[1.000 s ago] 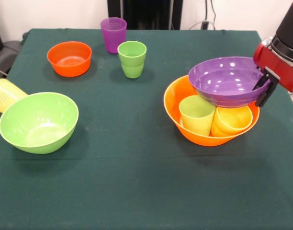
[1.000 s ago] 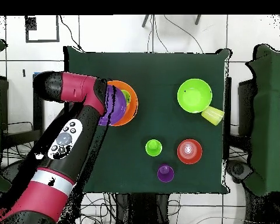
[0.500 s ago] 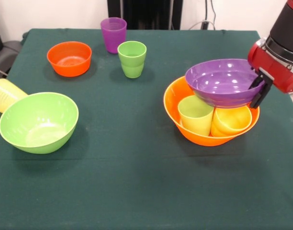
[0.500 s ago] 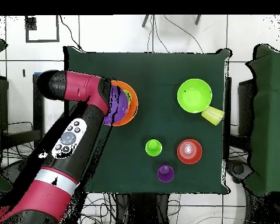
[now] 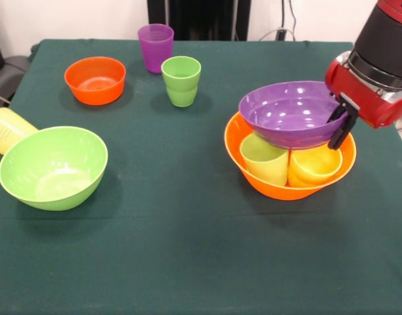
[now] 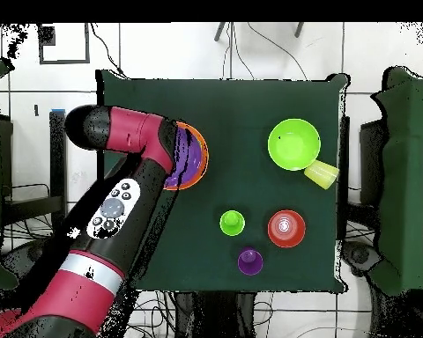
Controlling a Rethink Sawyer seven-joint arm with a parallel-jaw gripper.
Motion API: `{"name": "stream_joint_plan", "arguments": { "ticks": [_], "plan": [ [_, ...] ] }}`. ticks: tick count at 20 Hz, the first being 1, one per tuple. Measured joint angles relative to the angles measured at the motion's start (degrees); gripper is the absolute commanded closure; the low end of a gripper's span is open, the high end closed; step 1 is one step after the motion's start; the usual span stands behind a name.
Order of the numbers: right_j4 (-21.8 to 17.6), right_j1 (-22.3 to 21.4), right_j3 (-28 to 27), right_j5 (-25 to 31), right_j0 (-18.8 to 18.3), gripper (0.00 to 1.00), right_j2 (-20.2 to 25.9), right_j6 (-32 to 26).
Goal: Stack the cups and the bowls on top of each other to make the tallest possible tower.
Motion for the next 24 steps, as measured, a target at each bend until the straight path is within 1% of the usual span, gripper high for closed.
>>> {"name": "stream_joint_plan", "arguments": {
  "ticks": [5,6,15,24],
  "plan": [
    [-0.2,0.1,1.0,-1.0,-0.2,1.00,0.0,0.0],
    [-0.5,0.2,1.1,-2.1,-0.2,0.00,0.0,0.0],
    [-0.7,2.5,1.1,-5.8,-0.1,0.00,0.0,0.0],
    [-0.6,2.7,1.1,-6.8,0.1,0.00,-0.2,0.0]
  ]
}}
